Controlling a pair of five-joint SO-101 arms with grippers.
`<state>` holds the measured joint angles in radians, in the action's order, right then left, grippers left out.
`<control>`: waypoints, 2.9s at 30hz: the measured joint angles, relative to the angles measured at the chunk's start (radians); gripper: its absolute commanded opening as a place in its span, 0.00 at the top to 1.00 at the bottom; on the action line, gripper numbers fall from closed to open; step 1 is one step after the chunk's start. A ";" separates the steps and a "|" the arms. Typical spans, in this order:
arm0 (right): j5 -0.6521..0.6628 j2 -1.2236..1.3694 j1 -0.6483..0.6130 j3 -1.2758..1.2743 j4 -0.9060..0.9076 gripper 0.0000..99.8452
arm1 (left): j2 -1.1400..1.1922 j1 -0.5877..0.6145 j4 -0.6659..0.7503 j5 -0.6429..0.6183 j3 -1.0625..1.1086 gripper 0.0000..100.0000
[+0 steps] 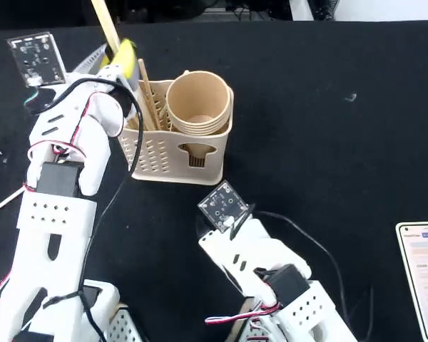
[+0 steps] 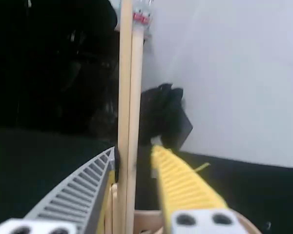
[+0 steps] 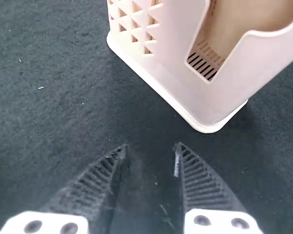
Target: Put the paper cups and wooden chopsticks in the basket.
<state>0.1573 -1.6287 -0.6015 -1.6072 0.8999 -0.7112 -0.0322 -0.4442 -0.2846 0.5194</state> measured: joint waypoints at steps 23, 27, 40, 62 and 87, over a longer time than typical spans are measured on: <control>0.000 0.000 0.000 0.000 0.000 0.85 | -0.041 0.631 -0.577 0.094 -0.071 0.82; 0.000 0.000 0.000 0.000 0.000 0.85 | 0.183 0.632 -0.592 0.394 -0.071 0.82; 0.000 0.000 0.000 0.000 0.000 0.85 | 0.878 0.632 -0.572 0.947 -0.281 0.82; 0.000 0.000 0.000 0.000 0.000 0.85 | 1.134 0.646 -0.675 1.034 -0.500 0.97; 0.000 0.000 0.000 0.000 0.000 0.85 | 0.973 1.112 -0.766 1.073 -0.364 0.86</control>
<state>0.1573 -1.6287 -0.6015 -1.6072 0.8999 0.2616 1.0802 -1.2098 0.7879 0.1557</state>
